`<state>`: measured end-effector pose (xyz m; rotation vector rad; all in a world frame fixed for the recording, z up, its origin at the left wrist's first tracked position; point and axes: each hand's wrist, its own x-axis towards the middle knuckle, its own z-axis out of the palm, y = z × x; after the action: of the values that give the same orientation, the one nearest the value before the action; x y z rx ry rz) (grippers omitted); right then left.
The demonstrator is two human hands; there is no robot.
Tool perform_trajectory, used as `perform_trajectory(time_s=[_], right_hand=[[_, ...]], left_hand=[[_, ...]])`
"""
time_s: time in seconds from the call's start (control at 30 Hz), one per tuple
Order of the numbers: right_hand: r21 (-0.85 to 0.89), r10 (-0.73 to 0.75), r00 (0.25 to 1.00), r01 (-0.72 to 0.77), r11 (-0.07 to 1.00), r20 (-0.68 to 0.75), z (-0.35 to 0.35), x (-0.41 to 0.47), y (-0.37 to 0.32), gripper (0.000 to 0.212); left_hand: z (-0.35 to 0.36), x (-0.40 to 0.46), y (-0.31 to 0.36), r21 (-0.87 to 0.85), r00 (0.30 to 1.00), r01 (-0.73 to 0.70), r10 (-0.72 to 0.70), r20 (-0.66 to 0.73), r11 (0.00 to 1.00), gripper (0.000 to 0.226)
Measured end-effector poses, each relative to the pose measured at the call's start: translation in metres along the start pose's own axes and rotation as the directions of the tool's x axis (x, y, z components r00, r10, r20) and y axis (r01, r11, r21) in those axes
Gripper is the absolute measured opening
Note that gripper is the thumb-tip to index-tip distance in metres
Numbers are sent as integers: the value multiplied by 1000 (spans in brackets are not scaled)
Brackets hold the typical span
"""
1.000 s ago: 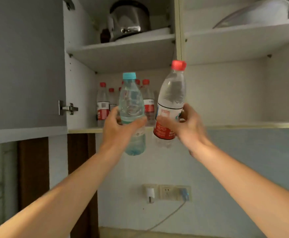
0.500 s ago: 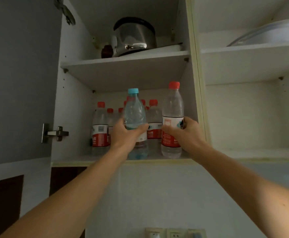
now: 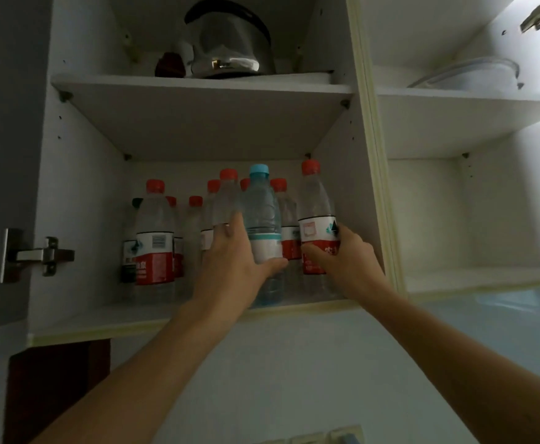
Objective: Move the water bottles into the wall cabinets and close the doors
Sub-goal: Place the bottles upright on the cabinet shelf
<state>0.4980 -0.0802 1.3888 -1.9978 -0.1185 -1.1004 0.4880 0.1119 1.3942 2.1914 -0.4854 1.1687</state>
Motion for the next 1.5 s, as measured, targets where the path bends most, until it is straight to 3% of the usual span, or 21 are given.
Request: perform_trajectory(time_s=[0.17,0.37,0.6,0.8,0.9,1.0,1.1,1.17,1.23,1.33,1.43,1.5], right_hand=[[-149,19,994,-36,988,-111,12,-9,-1,70],[-332,-3,982,-62,941,-189,17,-22,1,80],[-405,0,989,-60,912,-145,9,-18,-3,67],[-440,-5,996,-36,897,-92,2,-13,0,66],[-388,-17,998,-9,922,-65,-4,-15,-2,65],[-444,-136,985,77,893,-103,-8,-20,-10,63],[-455,-311,944,230,860,-110,-8,-22,-31,59],[-409,-426,902,364,837,-68,-3,-21,-47,53],[-307,-472,882,446,841,-9,9,-21,-60,51],[-178,-432,896,443,879,98,35,-19,-74,56],[-120,-345,925,365,923,159,64,-21,-78,73],[-87,-288,943,305,948,169,81,-25,-76,87]], left_hand=[[24,0,8,-15,999,-31,31,37,999,87],[40,2,17,72,997,-25,20,73,997,81],[55,13,26,71,994,14,-22,111,997,78],[59,13,25,-97,995,24,-15,94,995,68],[47,7,25,-93,996,-81,83,23,992,58],[21,5,22,-48,959,-278,274,-75,959,51],[-19,6,13,102,846,-465,475,-242,880,43],[-43,12,-2,218,777,-481,528,-343,849,42],[-61,19,-21,273,769,-411,492,-409,870,44],[-73,29,-58,216,846,-209,287,-450,954,54],[-70,39,-92,99,930,31,8,-368,995,77],[-62,46,-110,10,951,172,-163,-262,985,95]])
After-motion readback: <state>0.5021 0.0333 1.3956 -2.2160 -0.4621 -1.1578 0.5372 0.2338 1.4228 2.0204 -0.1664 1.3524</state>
